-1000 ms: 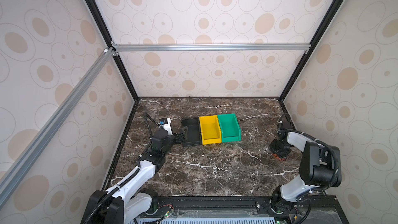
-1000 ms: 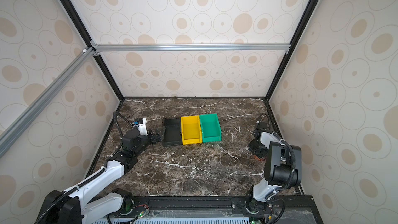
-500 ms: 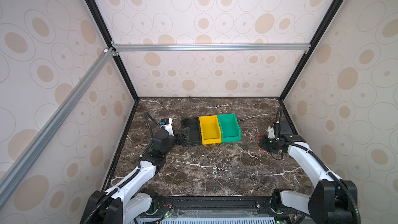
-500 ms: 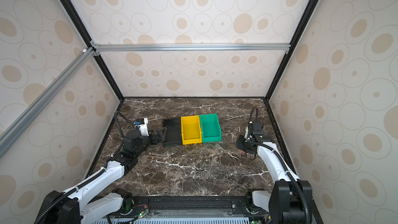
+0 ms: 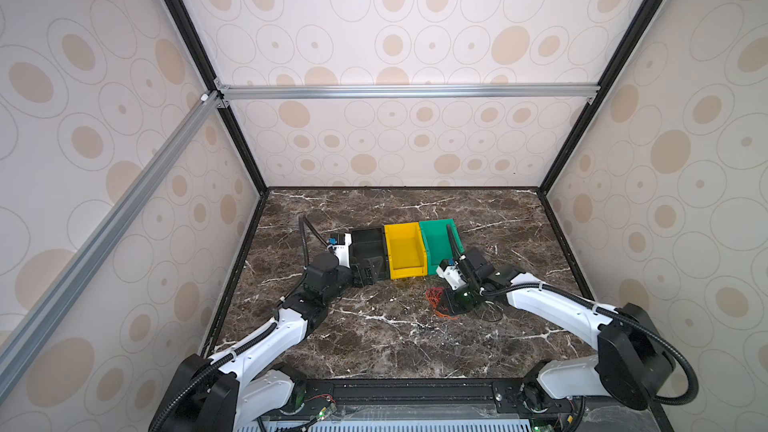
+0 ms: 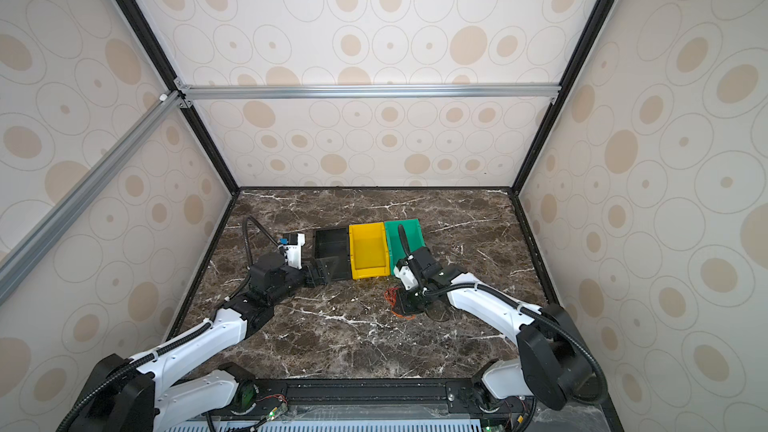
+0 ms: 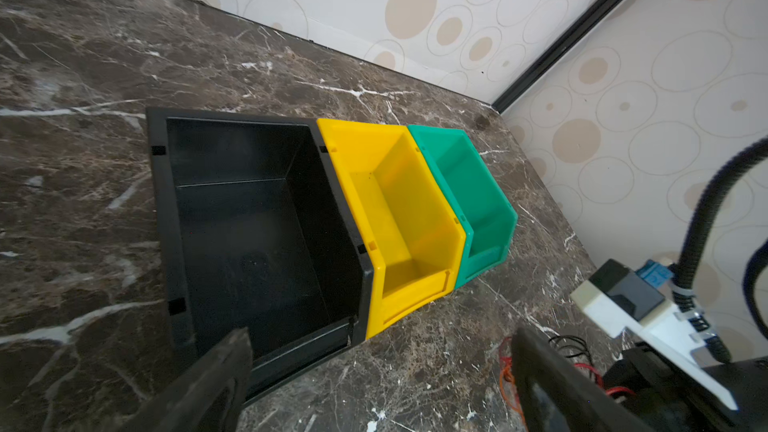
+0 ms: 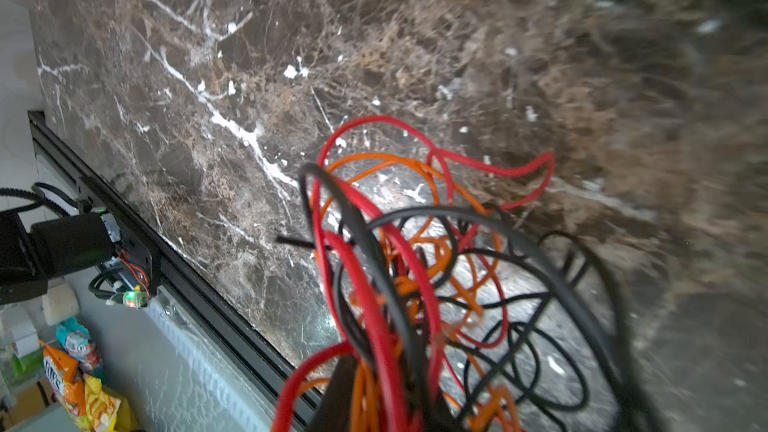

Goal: Untangle the cables

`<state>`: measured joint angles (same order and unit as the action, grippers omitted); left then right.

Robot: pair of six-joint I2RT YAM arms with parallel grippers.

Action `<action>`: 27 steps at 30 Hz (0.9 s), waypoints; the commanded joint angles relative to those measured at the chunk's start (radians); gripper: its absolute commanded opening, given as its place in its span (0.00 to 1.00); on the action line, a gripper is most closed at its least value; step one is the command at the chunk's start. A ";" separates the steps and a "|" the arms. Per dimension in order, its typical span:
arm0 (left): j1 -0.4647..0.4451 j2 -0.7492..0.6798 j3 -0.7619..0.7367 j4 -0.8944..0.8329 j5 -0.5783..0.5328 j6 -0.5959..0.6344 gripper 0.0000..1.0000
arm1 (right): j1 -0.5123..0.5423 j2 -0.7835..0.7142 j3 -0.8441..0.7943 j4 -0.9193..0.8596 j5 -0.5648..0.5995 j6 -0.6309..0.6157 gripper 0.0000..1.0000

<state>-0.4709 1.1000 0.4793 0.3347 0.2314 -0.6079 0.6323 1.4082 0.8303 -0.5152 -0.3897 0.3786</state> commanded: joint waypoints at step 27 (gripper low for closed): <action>-0.345 0.184 -0.007 0.083 0.035 -0.046 0.90 | -0.082 -0.039 0.086 -0.059 0.108 -0.007 0.45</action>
<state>-0.7834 1.2469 0.4500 0.3695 0.2611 -0.6357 0.5518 1.3834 0.9302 -0.5957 -0.2577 0.3748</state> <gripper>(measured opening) 0.905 0.455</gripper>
